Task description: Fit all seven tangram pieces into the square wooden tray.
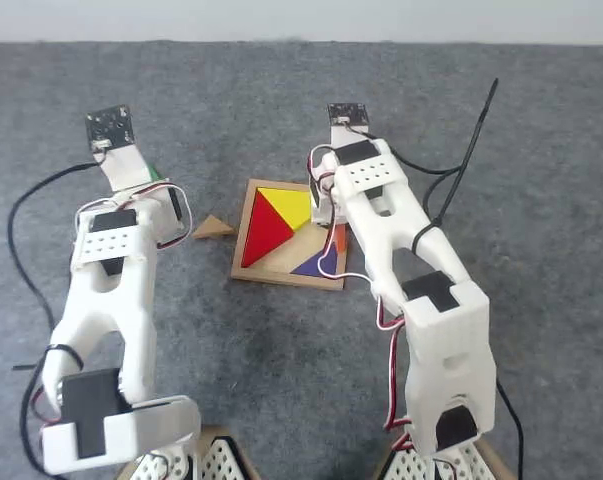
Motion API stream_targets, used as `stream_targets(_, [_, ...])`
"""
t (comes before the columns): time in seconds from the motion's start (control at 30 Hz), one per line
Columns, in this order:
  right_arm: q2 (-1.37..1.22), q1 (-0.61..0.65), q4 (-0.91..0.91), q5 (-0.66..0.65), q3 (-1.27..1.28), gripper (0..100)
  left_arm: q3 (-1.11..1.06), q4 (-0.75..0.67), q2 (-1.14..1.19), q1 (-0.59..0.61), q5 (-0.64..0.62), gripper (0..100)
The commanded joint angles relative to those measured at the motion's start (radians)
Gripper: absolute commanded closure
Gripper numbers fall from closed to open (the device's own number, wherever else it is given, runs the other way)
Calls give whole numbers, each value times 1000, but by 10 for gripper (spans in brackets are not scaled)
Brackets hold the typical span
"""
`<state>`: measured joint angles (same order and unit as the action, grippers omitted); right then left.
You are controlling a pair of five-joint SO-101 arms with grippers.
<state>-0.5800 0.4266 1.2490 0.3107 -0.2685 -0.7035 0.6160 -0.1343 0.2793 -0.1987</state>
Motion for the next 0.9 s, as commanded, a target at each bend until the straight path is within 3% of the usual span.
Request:
stream_targets(0.0, [16, 12, 36, -17, -83, 914, 8, -18, -58, -8, 6, 978])
stream_targets(0.3, [15, 39, 151, -18, -196, 914, 8, -18, -58, -8, 6, 978])
stream_targets(0.87, [13, 137, 131, -18, -195, 914, 8, -18, -61, -8, 6, 978])
